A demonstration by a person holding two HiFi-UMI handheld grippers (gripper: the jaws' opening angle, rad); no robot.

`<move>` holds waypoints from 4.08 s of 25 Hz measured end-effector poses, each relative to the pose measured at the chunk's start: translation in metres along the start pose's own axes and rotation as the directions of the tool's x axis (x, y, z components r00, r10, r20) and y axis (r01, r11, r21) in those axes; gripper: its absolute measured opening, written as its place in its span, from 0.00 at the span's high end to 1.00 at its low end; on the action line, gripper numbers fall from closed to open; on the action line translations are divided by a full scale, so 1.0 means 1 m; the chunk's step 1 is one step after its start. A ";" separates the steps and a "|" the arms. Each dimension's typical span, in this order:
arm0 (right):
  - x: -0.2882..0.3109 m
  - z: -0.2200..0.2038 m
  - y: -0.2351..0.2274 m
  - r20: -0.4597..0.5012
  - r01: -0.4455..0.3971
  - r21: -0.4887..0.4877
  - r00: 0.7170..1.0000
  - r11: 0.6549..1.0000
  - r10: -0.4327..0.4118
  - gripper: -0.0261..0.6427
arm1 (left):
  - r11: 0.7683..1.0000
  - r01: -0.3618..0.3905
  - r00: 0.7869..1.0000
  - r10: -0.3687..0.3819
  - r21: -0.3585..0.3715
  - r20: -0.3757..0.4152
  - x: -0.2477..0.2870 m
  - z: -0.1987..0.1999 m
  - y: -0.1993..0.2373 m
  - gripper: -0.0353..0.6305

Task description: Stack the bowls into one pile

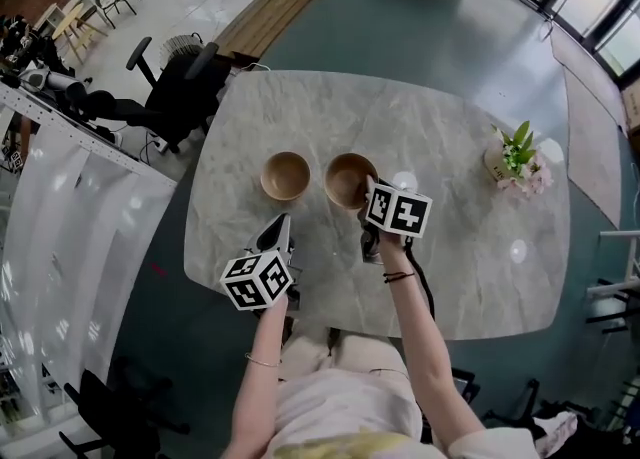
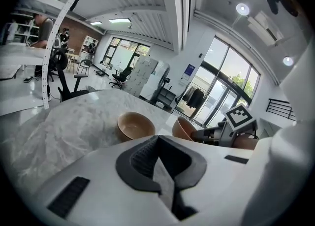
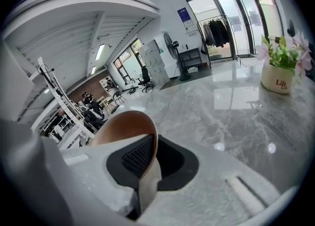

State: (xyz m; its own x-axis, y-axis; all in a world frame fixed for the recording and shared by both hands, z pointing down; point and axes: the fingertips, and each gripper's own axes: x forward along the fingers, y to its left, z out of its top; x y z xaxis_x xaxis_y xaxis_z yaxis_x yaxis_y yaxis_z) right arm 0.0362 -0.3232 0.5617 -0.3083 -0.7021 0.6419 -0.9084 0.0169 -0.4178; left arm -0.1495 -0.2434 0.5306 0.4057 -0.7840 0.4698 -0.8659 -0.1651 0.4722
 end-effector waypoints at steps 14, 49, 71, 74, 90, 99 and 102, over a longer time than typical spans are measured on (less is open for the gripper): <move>0.042 -0.001 0.099 -0.007 -0.128 -0.077 0.992 0.989 0.128 0.93 | 1.000 -0.029 1.000 0.029 0.007 -0.007 -0.013 0.017 0.056 0.95; 0.092 -0.019 0.138 -0.043 -0.040 -0.406 0.999 0.913 0.025 0.88 | 0.999 -0.028 0.999 0.027 -0.020 -0.036 -0.007 0.017 0.087 0.95; 0.030 -0.004 0.109 0.092 -0.074 -0.349 0.989 0.934 0.113 0.85 | 0.998 0.006 0.998 -0.009 0.062 0.062 -0.024 0.049 0.066 0.95; 0.010 -0.003 0.100 0.108 -0.085 -0.350 0.986 0.933 0.130 0.93 | 0.997 0.010 0.996 -0.016 0.077 0.088 -0.031 0.051 0.054 0.95; -0.109 0.023 0.080 0.250 -0.261 -0.284 0.909 0.923 0.334 0.95 | 0.980 0.043 0.971 -0.087 0.196 0.224 -0.077 0.072 -0.022 0.95; -0.159 0.059 0.078 0.380 -0.290 -0.302 0.837 0.908 0.394 0.95 | 0.968 0.017 0.943 -0.099 0.250 0.318 -0.103 0.098 -0.039 0.95; -0.175 0.069 0.078 0.416 -0.298 -0.308 0.812 0.904 0.410 0.95 | 0.968 0.011 0.934 -0.101 0.252 0.344 -0.112 0.103 -0.044 0.95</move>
State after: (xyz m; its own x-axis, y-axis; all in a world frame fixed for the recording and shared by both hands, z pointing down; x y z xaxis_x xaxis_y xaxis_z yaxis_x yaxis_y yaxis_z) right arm 0.0384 -0.2479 0.3721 -0.5047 -0.8594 0.0820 -0.8158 0.4437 -0.3709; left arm -0.1875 -0.2100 0.3800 0.3653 -0.9211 0.1346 -0.9071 -0.3196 0.2740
